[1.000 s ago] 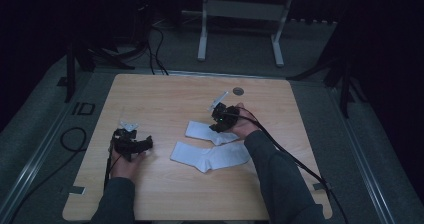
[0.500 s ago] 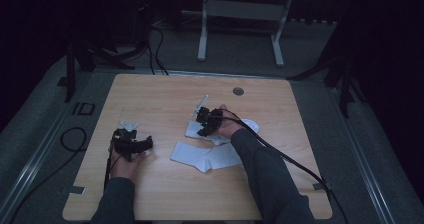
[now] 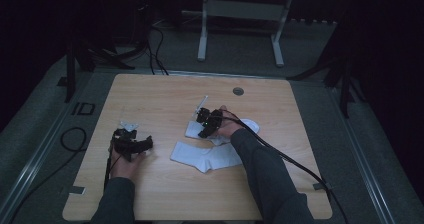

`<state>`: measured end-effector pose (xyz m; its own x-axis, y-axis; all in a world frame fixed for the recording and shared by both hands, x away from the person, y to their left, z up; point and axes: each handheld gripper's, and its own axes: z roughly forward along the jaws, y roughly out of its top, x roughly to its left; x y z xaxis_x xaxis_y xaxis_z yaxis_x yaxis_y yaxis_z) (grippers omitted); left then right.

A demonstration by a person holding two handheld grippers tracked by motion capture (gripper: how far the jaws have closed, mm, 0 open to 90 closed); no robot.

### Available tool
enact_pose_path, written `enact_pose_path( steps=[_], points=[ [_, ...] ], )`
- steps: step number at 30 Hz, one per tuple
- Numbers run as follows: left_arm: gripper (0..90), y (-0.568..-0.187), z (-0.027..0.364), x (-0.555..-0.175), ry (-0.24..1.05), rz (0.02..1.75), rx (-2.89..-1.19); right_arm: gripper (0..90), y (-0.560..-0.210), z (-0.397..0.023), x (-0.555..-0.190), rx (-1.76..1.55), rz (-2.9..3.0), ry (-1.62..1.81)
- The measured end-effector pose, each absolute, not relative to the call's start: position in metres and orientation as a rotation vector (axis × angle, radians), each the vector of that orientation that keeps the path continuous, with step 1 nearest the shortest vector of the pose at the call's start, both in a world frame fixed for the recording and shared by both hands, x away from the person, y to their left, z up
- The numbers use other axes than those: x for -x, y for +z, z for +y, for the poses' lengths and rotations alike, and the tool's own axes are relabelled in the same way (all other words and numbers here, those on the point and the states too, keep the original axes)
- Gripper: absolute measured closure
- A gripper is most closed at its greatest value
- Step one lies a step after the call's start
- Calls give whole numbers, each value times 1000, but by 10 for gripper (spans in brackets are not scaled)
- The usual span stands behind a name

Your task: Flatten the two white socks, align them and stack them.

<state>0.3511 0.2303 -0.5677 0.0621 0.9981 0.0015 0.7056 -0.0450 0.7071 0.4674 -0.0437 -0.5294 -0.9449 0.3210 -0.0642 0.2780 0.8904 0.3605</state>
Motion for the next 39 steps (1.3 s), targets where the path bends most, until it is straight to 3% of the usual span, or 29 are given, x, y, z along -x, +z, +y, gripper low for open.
enact_pose_path(
  steps=[10,16,18,26,39],
  points=[
    [150,-568,230,-351,706,1694,-1808,507,-531,-45,-473,-522,2960,554],
    [150,-568,230,-351,705,1692,-1811,775,-530,-46,-475,-572,2934,563],
    [150,-568,230,-351,705,1692,-1811,819,-530,-46,-475,-579,2926,563],
    [150,-568,230,-351,705,1692,-1812,831,-517,-55,-475,-573,2877,514],
    [150,-568,230,-351,704,1691,-1811,831,-442,-107,-463,-627,2769,733]
  ],
)
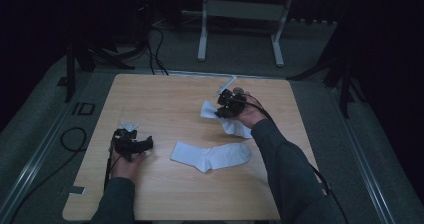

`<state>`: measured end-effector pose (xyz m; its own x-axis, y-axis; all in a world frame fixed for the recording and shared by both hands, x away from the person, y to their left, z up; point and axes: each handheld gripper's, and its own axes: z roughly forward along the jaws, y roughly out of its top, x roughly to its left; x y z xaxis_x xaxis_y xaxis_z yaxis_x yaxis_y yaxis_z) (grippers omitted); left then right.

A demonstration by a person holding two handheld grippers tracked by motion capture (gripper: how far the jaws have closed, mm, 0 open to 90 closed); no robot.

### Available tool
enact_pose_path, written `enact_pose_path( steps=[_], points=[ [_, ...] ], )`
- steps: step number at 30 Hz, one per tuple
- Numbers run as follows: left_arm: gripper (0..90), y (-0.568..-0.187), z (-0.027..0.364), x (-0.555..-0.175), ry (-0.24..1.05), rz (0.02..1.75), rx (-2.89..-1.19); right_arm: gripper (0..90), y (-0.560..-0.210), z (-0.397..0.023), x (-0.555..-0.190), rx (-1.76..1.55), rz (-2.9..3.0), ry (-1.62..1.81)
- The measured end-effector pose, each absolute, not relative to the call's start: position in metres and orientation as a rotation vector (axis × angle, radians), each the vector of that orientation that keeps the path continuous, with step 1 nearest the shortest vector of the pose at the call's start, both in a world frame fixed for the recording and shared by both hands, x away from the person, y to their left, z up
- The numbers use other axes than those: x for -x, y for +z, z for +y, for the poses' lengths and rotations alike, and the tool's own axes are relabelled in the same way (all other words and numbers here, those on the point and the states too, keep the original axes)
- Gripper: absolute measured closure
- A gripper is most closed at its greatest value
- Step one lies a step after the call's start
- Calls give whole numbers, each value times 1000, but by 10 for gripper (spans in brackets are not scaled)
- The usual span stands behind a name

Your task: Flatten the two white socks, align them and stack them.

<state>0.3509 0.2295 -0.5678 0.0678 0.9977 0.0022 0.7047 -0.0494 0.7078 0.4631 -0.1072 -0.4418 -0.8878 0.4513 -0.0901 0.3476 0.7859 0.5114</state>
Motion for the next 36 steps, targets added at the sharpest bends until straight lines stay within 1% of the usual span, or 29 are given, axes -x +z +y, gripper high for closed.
enact_pose_path(
  steps=[11,23,36],
  points=[
    [150,-568,229,-351,705,1691,-1808,831,-398,-147,-437,-605,2675,839],
    [150,-568,229,-351,703,1691,-1810,830,-377,-161,-421,-584,2637,879],
    [150,-568,229,-351,704,1691,-1809,827,-350,-175,-379,-504,2621,1010]
  ],
)
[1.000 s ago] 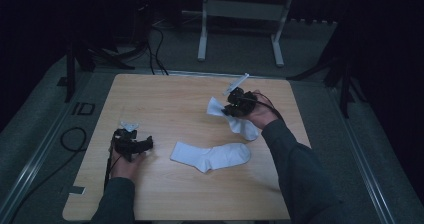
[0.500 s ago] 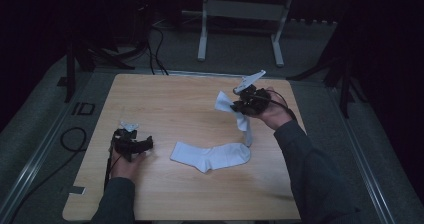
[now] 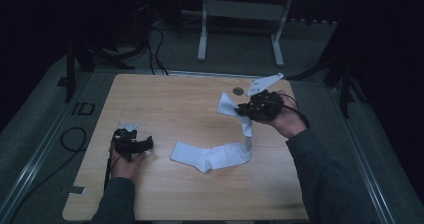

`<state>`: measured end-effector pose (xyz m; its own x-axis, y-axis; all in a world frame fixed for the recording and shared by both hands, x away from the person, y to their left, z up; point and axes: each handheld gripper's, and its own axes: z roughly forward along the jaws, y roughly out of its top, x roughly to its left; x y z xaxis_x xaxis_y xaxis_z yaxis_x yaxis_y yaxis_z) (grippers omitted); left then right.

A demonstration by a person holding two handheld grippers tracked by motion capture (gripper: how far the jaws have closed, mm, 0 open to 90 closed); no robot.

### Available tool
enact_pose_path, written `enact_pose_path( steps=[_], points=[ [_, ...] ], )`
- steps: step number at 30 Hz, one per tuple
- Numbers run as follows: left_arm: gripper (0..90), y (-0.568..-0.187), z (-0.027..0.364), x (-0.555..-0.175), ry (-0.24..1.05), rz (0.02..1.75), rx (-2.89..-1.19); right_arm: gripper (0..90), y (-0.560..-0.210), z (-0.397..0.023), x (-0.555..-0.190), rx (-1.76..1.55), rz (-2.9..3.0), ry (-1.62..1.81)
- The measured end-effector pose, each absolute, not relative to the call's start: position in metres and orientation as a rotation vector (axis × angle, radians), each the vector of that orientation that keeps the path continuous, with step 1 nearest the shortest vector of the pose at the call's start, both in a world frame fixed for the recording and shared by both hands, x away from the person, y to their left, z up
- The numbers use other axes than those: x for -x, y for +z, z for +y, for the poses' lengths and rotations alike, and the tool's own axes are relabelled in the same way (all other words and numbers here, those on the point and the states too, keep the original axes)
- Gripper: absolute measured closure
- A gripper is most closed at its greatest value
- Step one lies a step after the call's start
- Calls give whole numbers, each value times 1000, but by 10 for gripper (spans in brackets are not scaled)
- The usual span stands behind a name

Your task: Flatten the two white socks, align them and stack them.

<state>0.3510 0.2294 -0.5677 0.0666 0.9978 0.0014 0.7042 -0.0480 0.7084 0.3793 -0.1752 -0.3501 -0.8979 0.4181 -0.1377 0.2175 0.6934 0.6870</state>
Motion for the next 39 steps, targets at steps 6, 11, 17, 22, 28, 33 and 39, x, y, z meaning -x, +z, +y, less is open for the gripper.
enact_pose_path(
  steps=[6,11,17,22,28,33,39],
  points=[
    [150,-568,229,-351,703,1692,-1807,823,-372,-152,-364,-413,2679,971],
    [150,-568,230,-351,702,1691,-1812,823,-408,-125,-361,-379,2741,903],
    [150,-568,230,-351,702,1691,-1812,818,-434,-99,-356,-351,2793,905],
    [150,-568,229,-351,702,1689,-1813,817,-457,-83,-355,-402,2818,895],
    [150,-568,229,-351,703,1688,-1811,818,-478,-68,-358,-474,2830,900],
    [150,-568,229,-351,702,1689,-1812,818,-493,-61,-360,-532,2828,906],
    [150,-568,229,-351,703,1688,-1811,818,-505,-54,-364,-570,2825,918]
  ],
)
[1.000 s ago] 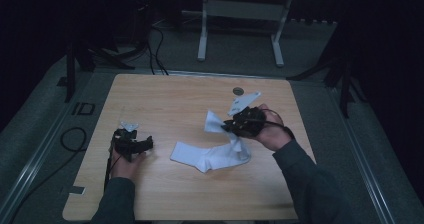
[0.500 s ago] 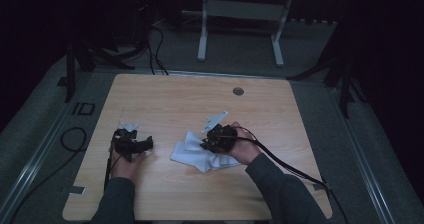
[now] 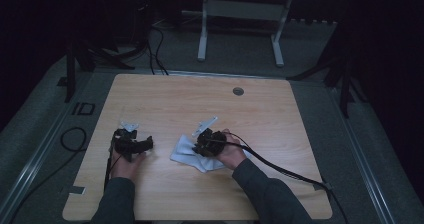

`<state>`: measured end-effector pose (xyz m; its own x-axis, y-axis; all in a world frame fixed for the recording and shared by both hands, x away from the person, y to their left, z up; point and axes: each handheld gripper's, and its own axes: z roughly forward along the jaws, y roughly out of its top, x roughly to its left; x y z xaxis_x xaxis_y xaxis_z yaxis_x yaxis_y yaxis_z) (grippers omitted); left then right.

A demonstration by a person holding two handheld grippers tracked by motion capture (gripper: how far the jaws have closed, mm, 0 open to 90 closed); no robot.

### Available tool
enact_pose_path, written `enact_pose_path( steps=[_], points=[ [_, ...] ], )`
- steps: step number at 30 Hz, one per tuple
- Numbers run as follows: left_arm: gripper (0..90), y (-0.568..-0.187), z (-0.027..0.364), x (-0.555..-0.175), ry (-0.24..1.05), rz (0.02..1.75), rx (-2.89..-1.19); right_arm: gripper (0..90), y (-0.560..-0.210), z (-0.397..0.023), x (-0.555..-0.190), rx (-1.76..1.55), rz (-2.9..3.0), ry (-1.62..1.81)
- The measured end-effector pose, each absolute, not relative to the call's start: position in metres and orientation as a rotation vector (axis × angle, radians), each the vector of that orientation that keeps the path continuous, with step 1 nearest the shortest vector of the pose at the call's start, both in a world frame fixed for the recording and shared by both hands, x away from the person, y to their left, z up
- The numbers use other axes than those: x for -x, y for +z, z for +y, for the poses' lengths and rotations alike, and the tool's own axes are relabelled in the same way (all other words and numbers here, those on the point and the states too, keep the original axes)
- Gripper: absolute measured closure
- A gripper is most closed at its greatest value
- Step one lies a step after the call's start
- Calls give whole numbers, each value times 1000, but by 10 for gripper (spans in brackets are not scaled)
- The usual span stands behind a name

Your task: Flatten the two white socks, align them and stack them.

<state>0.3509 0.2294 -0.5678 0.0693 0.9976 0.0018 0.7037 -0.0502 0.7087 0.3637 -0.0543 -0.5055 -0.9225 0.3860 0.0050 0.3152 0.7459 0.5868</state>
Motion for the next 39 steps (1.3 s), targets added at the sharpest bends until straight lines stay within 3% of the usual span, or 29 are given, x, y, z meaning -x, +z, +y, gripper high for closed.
enact_pose_path(
  steps=[13,15,17,19,25,32,35,39],
  points=[
    [150,-568,229,-351,703,1688,-1811,819,-519,-47,-368,-629,2849,983],
    [150,-568,229,-351,703,1689,-1811,777,-520,-46,-367,-626,2855,997],
    [150,-568,229,-351,703,1688,-1811,635,-521,-46,-368,-636,2859,1026],
    [150,-568,229,-351,703,1689,-1811,568,-519,-47,-370,-662,2837,1033],
    [149,-568,229,-351,700,1682,-1818,504,-511,-52,-371,-661,2788,972],
    [156,-568,227,-350,706,1694,-1806,500,-498,-61,-376,-656,2742,894],
    [231,-567,224,-348,711,1662,-1804,499,-491,-65,-378,-654,2723,879],
    [394,-566,221,-346,703,1625,-1821,493,-477,-76,-381,-621,2683,794]
  ],
)
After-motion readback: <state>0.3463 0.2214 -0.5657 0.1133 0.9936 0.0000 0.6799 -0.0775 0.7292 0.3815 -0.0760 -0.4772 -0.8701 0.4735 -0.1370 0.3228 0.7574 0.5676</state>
